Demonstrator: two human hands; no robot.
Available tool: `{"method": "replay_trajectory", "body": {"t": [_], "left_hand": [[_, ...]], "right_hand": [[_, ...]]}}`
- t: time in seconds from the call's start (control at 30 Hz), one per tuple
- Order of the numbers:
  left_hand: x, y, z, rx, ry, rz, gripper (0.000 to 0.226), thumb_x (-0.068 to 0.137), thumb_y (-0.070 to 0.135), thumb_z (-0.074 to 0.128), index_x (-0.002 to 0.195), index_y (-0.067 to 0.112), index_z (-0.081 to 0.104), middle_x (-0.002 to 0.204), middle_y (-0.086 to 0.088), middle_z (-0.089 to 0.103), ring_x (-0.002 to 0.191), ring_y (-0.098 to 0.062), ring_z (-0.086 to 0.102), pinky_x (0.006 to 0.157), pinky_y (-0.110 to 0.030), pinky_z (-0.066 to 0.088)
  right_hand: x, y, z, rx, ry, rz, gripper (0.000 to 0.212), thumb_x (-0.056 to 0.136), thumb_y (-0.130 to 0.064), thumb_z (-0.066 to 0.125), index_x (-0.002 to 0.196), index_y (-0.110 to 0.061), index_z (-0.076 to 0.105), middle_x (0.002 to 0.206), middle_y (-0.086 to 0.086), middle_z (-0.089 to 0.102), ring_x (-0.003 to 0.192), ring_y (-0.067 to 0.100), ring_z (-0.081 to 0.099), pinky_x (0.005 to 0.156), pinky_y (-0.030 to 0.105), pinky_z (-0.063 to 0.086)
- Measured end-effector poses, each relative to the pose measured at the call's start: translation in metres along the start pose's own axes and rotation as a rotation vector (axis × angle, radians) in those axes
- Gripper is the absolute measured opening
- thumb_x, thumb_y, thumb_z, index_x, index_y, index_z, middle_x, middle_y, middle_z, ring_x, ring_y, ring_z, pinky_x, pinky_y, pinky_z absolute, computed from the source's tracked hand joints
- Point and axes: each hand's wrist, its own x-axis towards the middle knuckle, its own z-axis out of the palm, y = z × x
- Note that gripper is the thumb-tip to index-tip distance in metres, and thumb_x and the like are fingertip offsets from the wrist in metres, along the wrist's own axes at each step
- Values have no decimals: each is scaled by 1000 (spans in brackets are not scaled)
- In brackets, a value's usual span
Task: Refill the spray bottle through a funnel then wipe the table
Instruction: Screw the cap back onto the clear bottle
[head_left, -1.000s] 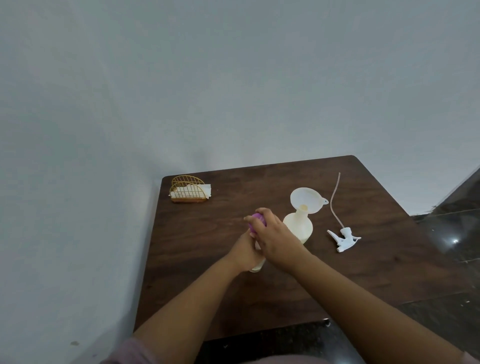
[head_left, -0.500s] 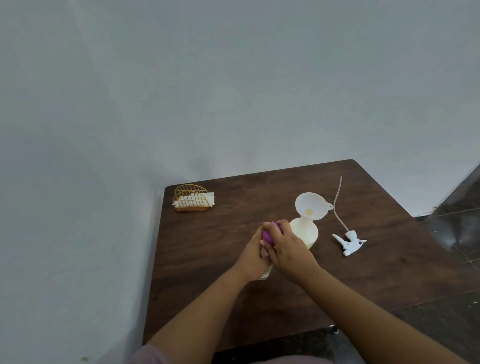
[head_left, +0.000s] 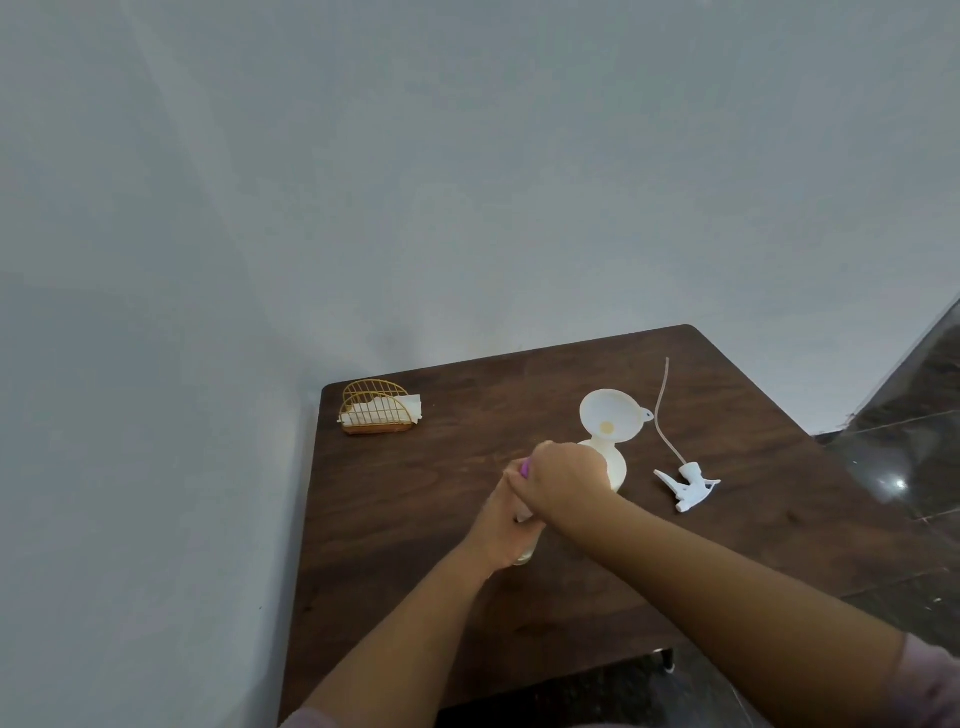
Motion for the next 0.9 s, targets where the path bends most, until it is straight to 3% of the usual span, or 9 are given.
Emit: {"method": "replay_trajectory", "body": {"t": [0.13, 0.2, 0.27, 0.37, 0.5, 0.6, 0.7, 0.8, 0.9], "left_hand": [[1, 4, -5, -56, 46, -93, 56, 90, 20, 67, 135, 30, 36, 123, 10, 53, 119, -9, 50, 91, -23, 43], [3, 3, -11, -132, 79, -143, 63, 89, 12, 68, 140, 27, 32, 118, 8, 50, 111, -9, 52, 77, -11, 43], [3, 5, -14, -160, 51, -138, 62, 88, 7, 68, 132, 31, 33, 112, 11, 52, 102, -3, 53, 66, -3, 43], [4, 8, -9, -130, 38, -133, 58, 87, 16, 71, 127, 39, 35, 116, 15, 57, 113, -7, 54, 78, -11, 42], [2, 13, -6, -24, 63, -122, 65, 89, 20, 68, 143, 24, 31, 123, 10, 51, 113, -6, 49, 89, -23, 40], [2, 16, -7, 28, 26, -134, 62, 91, 18, 66, 143, 22, 32, 123, 8, 49, 114, -8, 49, 90, -25, 43], [0, 17, -5, 45, 19, -125, 60, 90, 12, 66, 142, 19, 37, 128, 6, 49, 118, -9, 50, 93, -20, 43], [-2, 17, -4, -48, 42, -140, 59, 88, 9, 68, 138, 21, 38, 123, 5, 54, 114, -10, 55, 78, -3, 43], [-2, 18, -4, -53, 45, -153, 63, 88, 10, 69, 138, 21, 34, 120, 7, 53, 108, -4, 53, 77, -2, 43]], "right_hand": [[3, 9, -14, 108, -256, 100, 87, 83, -81, 14, 71, -9, 62, 68, 4, 62, 72, 21, 63, 75, 32, 47], [-3, 13, -17, 165, -383, 68, 84, 87, -76, 15, 68, -9, 62, 64, 5, 65, 64, 19, 64, 77, 32, 51], [-6, 17, -17, 138, -179, 17, 64, 95, -62, 27, 83, -10, 63, 78, 5, 65, 74, 20, 63, 74, 32, 49], [-5, 19, -21, 232, 134, -155, 35, 93, -38, 54, 120, -17, 47, 118, 7, 51, 108, 26, 54, 84, 35, 49], [-8, 10, -10, 24, 2, -363, 50, 87, -10, 59, 133, -21, 43, 133, 8, 37, 110, 29, 44, 89, 36, 45], [-7, 3, 6, 20, 121, -287, 34, 92, -16, 55, 124, -10, 48, 117, 11, 44, 93, 27, 48, 78, 35, 45], [-1, 4, 11, 75, 104, -217, 30, 98, -29, 46, 118, -7, 48, 108, 12, 49, 94, 27, 53, 73, 33, 40], [3, 11, 13, 236, 50, -227, 26, 97, -31, 45, 115, -12, 43, 113, 11, 51, 98, 29, 56, 78, 38, 47], [9, 18, 8, 118, -57, -357, 40, 94, -29, 52, 129, -12, 39, 123, 11, 47, 110, 29, 51, 90, 38, 46]]}}
